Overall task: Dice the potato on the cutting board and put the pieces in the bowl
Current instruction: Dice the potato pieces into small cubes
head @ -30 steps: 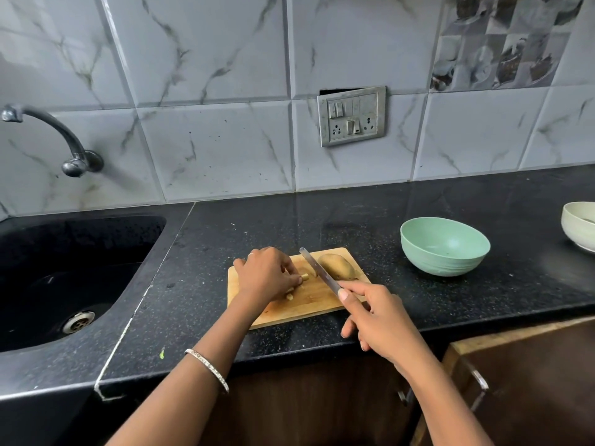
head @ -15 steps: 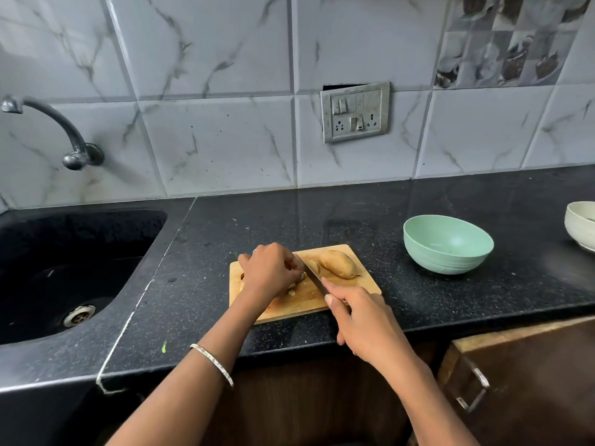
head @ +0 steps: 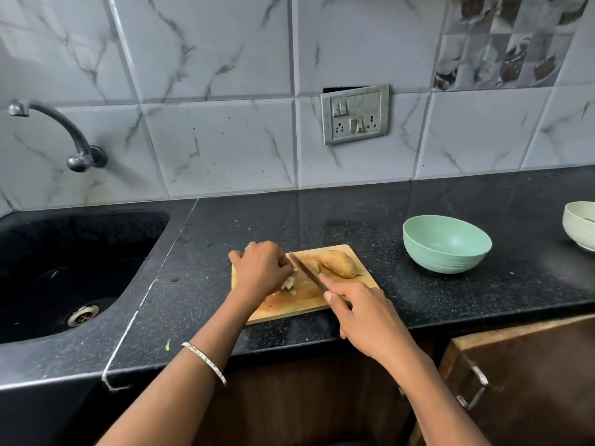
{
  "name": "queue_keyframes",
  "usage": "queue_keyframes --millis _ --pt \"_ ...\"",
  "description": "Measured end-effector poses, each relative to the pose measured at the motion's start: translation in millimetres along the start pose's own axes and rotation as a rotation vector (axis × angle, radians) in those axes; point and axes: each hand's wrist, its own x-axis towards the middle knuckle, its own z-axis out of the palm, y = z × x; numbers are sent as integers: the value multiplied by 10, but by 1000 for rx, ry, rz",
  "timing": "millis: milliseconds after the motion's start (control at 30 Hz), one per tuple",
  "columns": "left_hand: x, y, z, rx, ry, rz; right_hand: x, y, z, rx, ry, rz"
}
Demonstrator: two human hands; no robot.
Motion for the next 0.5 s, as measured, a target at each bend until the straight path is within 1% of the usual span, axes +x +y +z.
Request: queue_keyframes --millis 100,233,400,500 --pt "-24 -4 -103 0 9 11 28 -6 -17 -6 49 5" --pt "-29 -36 -183 -126 67 -11 8 -31 -4 -102 21 21" --pt "-28 -13 -218 -164 55 -15 -23 -69 55 48 -46 -6" --pt "-37 16 -226 -145 55 -9 8 -14 6 49 23 28"
